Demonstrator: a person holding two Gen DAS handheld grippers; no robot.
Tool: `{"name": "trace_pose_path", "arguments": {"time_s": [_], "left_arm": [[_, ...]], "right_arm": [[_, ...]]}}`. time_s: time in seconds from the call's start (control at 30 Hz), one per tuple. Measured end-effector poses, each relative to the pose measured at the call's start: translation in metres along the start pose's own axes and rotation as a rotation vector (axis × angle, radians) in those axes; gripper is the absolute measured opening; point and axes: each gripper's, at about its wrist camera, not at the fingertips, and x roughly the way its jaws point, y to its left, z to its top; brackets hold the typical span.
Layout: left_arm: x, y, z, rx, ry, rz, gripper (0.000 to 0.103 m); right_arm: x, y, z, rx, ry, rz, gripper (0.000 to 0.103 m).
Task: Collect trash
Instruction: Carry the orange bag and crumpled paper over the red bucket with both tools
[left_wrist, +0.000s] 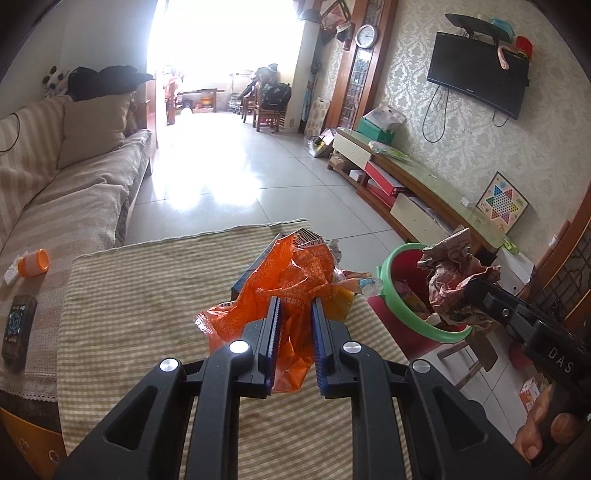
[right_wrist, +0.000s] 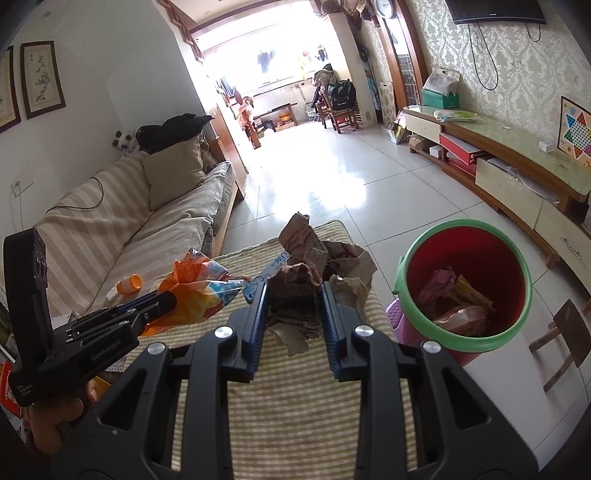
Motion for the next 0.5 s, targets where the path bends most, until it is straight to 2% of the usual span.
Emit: {"name": "trace_pose_path", "arguments": {"time_s": [0.33, 0.43, 0.5], "left_arm": [[0.018, -0.033, 0.013, 0.066, 0.008, -0.059, 0.014], [0.028, -0.038, 0.007, 0.076, 0.037, -0.08, 0.014], [0.04, -0.036, -0.004, 0.068, 0.089, -0.085, 0.013]], "right_arm": [[-0.009, -0.026, 0.003, 0.032, -0.022, -0.048, 0.028], [-0.006, -0.037, 0.0, 0.043, 0.0, -0.074, 0.028], [-0.001, -0.042, -0.003, 0.044, 0.021, -0.095, 0.028]]}}
